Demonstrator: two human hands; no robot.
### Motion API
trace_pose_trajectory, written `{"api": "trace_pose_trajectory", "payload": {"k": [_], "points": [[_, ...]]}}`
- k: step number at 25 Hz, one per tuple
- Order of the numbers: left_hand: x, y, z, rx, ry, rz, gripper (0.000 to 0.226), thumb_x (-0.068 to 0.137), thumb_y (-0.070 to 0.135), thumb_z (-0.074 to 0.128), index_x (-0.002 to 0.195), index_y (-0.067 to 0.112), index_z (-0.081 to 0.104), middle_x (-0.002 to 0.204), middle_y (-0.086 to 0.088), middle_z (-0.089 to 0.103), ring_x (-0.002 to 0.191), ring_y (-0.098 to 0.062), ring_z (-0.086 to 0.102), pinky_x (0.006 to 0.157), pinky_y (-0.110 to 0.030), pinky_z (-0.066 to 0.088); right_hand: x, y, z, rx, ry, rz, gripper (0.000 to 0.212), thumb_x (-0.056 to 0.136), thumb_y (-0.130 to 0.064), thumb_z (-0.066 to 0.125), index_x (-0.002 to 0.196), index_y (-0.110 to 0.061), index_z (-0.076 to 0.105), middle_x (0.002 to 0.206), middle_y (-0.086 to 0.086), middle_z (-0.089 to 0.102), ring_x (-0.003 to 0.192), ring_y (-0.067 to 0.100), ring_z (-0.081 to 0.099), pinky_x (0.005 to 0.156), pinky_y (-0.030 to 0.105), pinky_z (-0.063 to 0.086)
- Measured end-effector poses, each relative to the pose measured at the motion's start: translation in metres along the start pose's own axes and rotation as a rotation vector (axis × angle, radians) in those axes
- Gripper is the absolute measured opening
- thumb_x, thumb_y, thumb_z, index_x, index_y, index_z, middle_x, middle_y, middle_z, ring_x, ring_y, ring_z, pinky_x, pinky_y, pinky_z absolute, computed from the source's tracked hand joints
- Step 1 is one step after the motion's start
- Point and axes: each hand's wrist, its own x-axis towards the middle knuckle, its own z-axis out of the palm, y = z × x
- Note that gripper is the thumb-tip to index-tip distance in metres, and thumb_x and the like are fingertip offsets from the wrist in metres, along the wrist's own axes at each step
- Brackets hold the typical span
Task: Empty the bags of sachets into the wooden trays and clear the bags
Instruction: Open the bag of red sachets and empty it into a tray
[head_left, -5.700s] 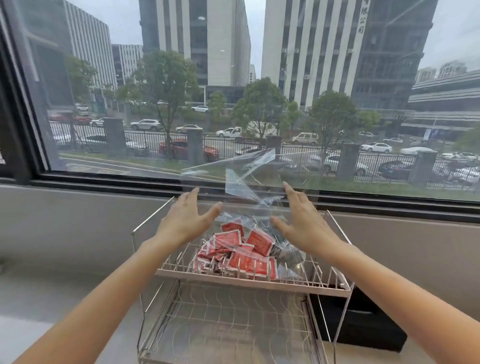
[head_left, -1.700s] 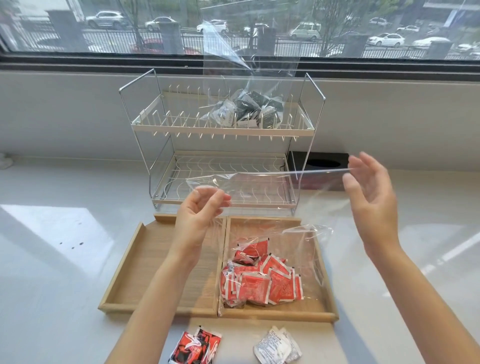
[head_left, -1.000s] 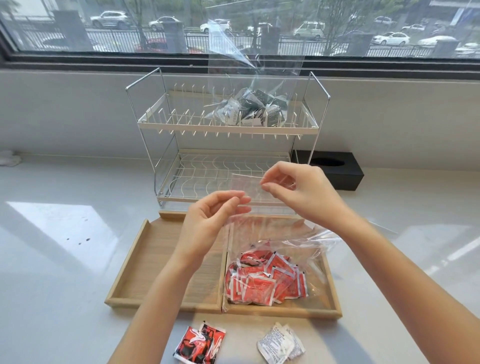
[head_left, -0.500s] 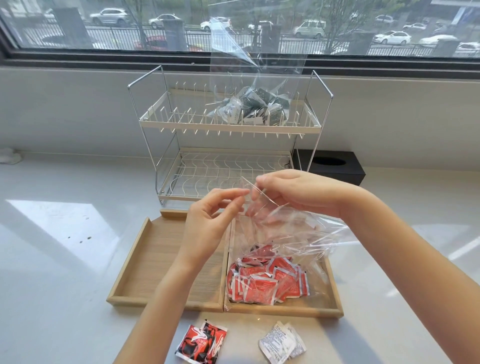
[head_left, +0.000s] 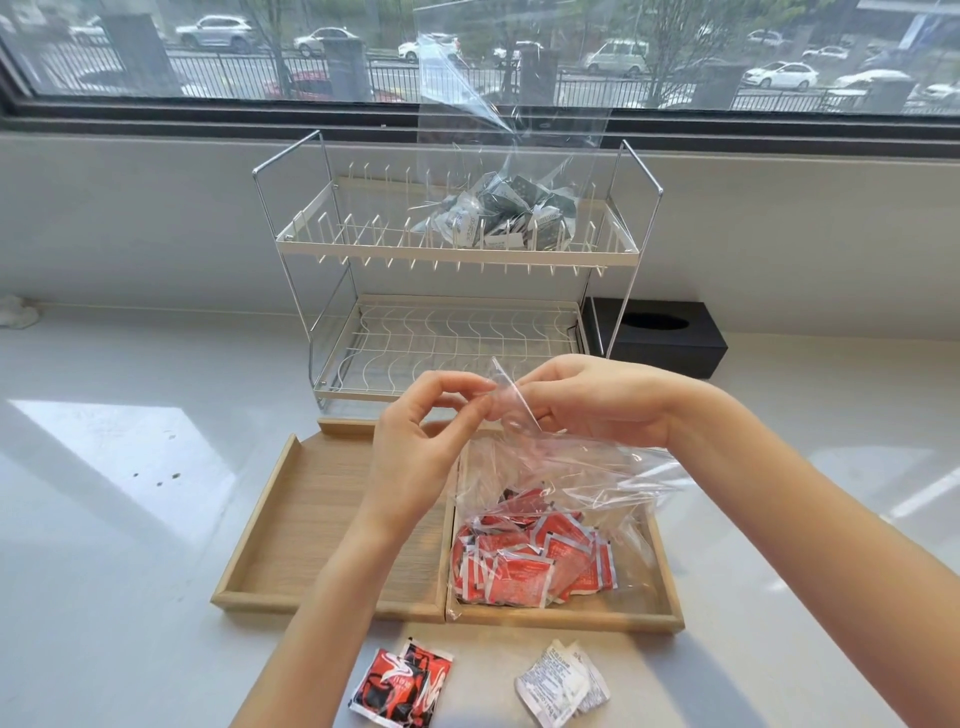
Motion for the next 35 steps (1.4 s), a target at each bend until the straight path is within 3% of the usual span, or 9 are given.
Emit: {"api": "trace_pose_trajectory", "payload": {"k": [5, 8, 11, 14, 17, 21, 26, 32, 35], "points": [[0.000, 0.000, 0.001, -0.011, 0.046, 0.022, 0.016, 0.079, 0.013, 0.065, 0.078, 0.028, 0.063, 0.083, 0.007, 0.065, 0.072, 0.004, 0.056, 0.062, -0.010, 0.046, 0.001, -0.001, 0.001, -0.072, 0.022, 0.027, 0.039, 0.091, -0.025, 0.050, 0.108, 0.009, 0.060, 0.087, 0.003, 0.062, 0.079, 0.010, 0.056, 0.076, 0.020, 0.045], [0.000, 0.000, 0.001, -0.002, 0.035, 0.031, 0.015, 0.079, 0.014, 0.065, 0.079, 0.029, 0.063, 0.084, 0.008, 0.065, 0.074, 0.002, 0.057, 0.063, -0.011, 0.048, 0.002, 0.000, 0.003, -0.092, 0.049, 0.006, 0.035, 0.092, -0.021, 0.048, 0.108, 0.008, 0.060, 0.079, -0.003, 0.058, 0.073, 0.006, 0.053, 0.076, 0.020, 0.044], [0.000, -0.002, 0.001, -0.022, 0.010, 0.022, 0.016, 0.081, 0.010, 0.062, 0.086, 0.026, 0.064, 0.086, 0.007, 0.065, 0.075, 0.003, 0.057, 0.062, -0.013, 0.049, 0.001, -0.001, -0.001, -0.059, 0.094, -0.031, 0.019, 0.092, -0.016, 0.048, 0.092, -0.004, 0.062, 0.077, -0.004, 0.058, 0.076, 0.011, 0.054, 0.080, 0.027, 0.044], [0.002, -0.001, 0.001, -0.062, 0.005, 0.004, 0.018, 0.082, 0.009, 0.060, 0.091, 0.025, 0.064, 0.087, 0.007, 0.066, 0.072, 0.003, 0.058, 0.063, -0.013, 0.049, -0.003, -0.008, 0.000, -0.107, 0.150, -0.070, 0.016, 0.091, -0.017, 0.050, 0.077, -0.015, 0.057, 0.069, -0.005, 0.059, 0.064, 0.004, 0.056, 0.070, 0.022, 0.045], [0.003, -0.001, -0.001, -0.080, 0.016, -0.013, 0.022, 0.083, 0.007, 0.058, 0.094, 0.026, 0.063, 0.080, 0.008, 0.061, 0.066, 0.004, 0.055, 0.063, -0.012, 0.047, -0.006, -0.014, -0.001, -0.256, 0.288, -0.135, 0.018, 0.093, -0.012, 0.046, 0.076, -0.015, 0.054, 0.074, 0.003, 0.063, 0.057, -0.005, 0.057, 0.068, 0.020, 0.044], [0.002, -0.001, -0.008, -0.083, 0.008, -0.056, 0.021, 0.086, 0.008, 0.056, 0.096, 0.025, 0.063, 0.080, 0.009, 0.060, 0.066, 0.007, 0.055, 0.065, -0.008, 0.046, -0.008, -0.021, -0.010, -0.149, 0.431, -0.224, 0.019, 0.094, -0.010, 0.042, 0.077, -0.015, 0.048, 0.073, 0.001, 0.057, 0.057, -0.001, 0.060, 0.068, 0.021, 0.051], [0.007, 0.000, -0.011, -0.077, -0.150, -0.140, 0.011, 0.081, 0.031, 0.060, 0.091, 0.027, 0.061, 0.087, 0.014, 0.061, 0.079, 0.007, 0.056, 0.071, -0.006, 0.044, -0.002, -0.014, -0.009, -0.143, 0.362, -0.270, 0.012, 0.093, -0.017, 0.047, 0.082, -0.017, 0.051, 0.076, -0.002, 0.060, 0.069, 0.006, 0.062, 0.072, 0.023, 0.050], [0.008, 0.003, -0.002, -0.109, -0.128, -0.036, 0.007, 0.084, 0.018, 0.056, 0.082, 0.014, 0.062, 0.070, 0.011, 0.068, 0.072, 0.001, 0.063, 0.070, -0.009, 0.047, -0.010, 0.004, -0.020, -0.232, 0.203, -0.010, 0.031, 0.096, -0.035, 0.036, 0.110, -0.022, 0.060, 0.100, -0.005, 0.068, 0.100, 0.009, 0.064, 0.093, 0.028, 0.047], [0.008, 0.002, -0.001, -0.114, -0.150, -0.012, 0.007, 0.083, 0.019, 0.055, 0.081, 0.017, 0.062, 0.069, 0.012, 0.068, 0.070, -0.001, 0.064, 0.069, -0.013, 0.049, -0.015, 0.011, -0.024, -0.313, 0.103, 0.011, 0.025, 0.093, -0.031, 0.045, 0.101, -0.019, 0.066, 0.093, -0.008, 0.068, 0.091, 0.003, 0.064, 0.086, 0.024, 0.050]]}}
